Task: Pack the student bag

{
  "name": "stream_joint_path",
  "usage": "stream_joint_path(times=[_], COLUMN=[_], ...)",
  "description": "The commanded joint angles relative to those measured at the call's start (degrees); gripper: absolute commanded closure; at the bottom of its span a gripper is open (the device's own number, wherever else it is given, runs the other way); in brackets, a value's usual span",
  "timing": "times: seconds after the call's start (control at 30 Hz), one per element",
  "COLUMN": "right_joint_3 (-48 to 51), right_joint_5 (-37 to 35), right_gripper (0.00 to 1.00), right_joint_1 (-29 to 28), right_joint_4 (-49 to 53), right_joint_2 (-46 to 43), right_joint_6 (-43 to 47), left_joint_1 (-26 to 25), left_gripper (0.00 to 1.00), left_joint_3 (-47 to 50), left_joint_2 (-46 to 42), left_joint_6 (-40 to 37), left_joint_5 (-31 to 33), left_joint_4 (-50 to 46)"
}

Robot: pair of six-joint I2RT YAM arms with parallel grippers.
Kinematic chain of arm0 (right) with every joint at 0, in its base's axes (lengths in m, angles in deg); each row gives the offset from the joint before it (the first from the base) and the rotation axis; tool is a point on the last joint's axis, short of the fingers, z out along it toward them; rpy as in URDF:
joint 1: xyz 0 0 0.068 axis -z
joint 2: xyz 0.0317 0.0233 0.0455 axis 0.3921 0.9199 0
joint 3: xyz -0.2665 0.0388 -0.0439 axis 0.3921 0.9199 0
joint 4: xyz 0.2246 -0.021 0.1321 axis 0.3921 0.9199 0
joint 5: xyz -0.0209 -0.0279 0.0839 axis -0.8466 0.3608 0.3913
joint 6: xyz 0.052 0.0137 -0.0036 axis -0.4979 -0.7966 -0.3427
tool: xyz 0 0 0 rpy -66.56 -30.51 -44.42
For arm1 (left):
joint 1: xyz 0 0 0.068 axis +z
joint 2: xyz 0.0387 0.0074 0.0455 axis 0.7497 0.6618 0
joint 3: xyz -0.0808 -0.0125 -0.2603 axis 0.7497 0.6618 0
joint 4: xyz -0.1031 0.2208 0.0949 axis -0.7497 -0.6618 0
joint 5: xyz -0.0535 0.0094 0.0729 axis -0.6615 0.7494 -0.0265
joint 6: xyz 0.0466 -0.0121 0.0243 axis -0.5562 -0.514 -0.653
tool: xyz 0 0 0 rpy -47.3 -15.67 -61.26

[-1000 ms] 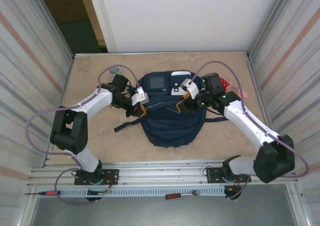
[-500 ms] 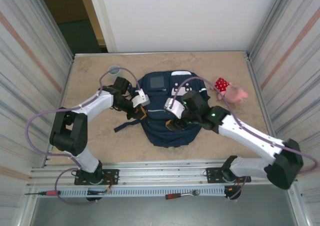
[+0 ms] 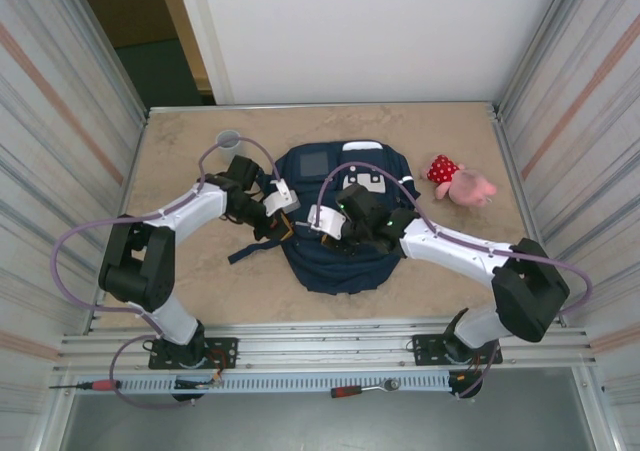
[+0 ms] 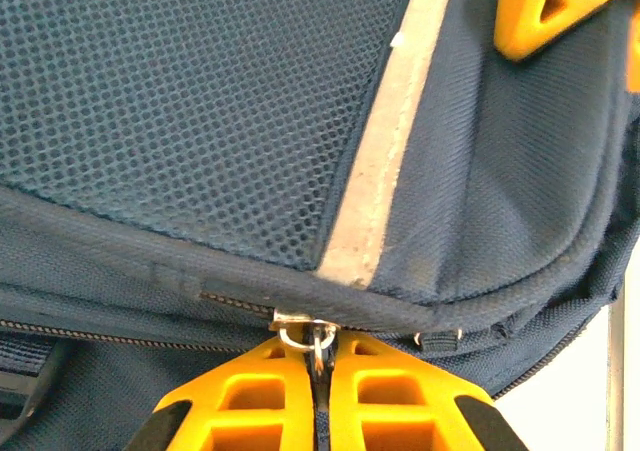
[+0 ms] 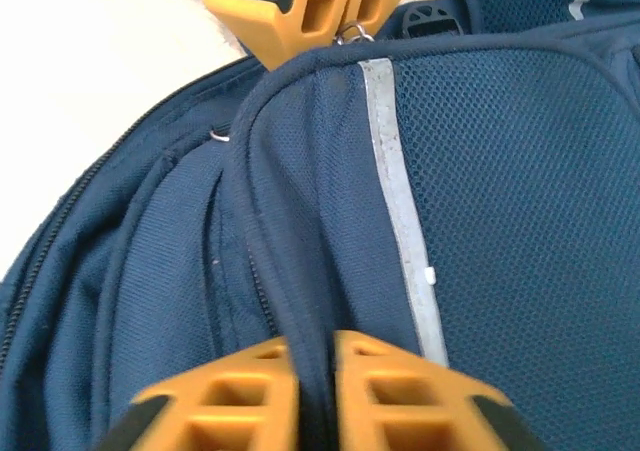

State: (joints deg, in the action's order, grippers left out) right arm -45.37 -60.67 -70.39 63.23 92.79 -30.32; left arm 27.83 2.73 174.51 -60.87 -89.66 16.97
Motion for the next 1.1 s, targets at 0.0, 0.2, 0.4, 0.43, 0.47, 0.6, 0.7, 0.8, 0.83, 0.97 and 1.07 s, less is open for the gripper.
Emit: stream_joint_path(times=[0.0, 0.2, 0.4, 0.43, 0.47, 0.6, 0.7, 0.8, 0.83, 0.97, 1.07], right_joint_3=[-1.8, -1.4, -0.5, -0.2, 0.2, 1.4, 2.9, 7.1, 8.7, 14.0, 12.4], right_joint_5=[1.2, 2.0, 5.6, 6.1, 6.4, 8.6, 12.1, 13.0, 12.8, 9.0, 3.6], right_gripper=[1.0, 1.0, 1.0, 1.0, 1.0, 0.83, 0.55, 0.41, 0.4, 0.34, 0.32], right_joint_1=[1.6, 3.0, 3.0, 3.1, 3.1, 4.5, 7.1, 8.9, 9.6, 15.3, 23.6], right_joint_4=[-3.3, -7.0, -9.7, -10.1, -10.6, -10.7, -7.4, -3.9, -3.0, -0.2, 6.2], right_joint_2=[0.9, 2.5, 3.6, 3.5, 3.2, 0.8, -4.5, -12.0, -14.5, -23.6, -24.9], right_joint_6=[-1.7, -4.9, -6.2, -6.3, -6.6, -10.4, -17.2, -20.5, -20.9, -25.2, -38.5], left_joint_1=[-1.2, -3.5, -8.7, -9.4, -10.6, -13.4, -13.3, -13.2, -13.2, -13.0, -13.1], left_gripper=[1.0, 1.0, 1.0, 1.0, 1.0, 1.0, 1.0, 1.0, 1.0, 1.0, 1.0], left_joint_3=[1.2, 3.0, 5.1, 5.3, 5.6, 6.4, 8.6, 9.3, 9.5, 10.2, 10.5], left_joint_2=[-3.1, -6.4, -9.4, -9.5, -9.4, -8.7, -9.1, -9.8, -10.1, -11.3, -11.8], left_joint_6=[1.0, 4.3, 12.3, 13.7, 15.3, 18.7, 20.8, 21.7, 22.0, 24.4, 26.3], left_joint_5=[-1.7, -4.5, -4.9, -4.6, -3.9, -1.4, 3.3, 5.6, 6.0, 9.3, 10.4], left_joint_4=[-1.9, -1.7, 5.0, 6.5, 7.9, 11.2, 13.6, 13.6, 13.8, 15.4, 16.3])
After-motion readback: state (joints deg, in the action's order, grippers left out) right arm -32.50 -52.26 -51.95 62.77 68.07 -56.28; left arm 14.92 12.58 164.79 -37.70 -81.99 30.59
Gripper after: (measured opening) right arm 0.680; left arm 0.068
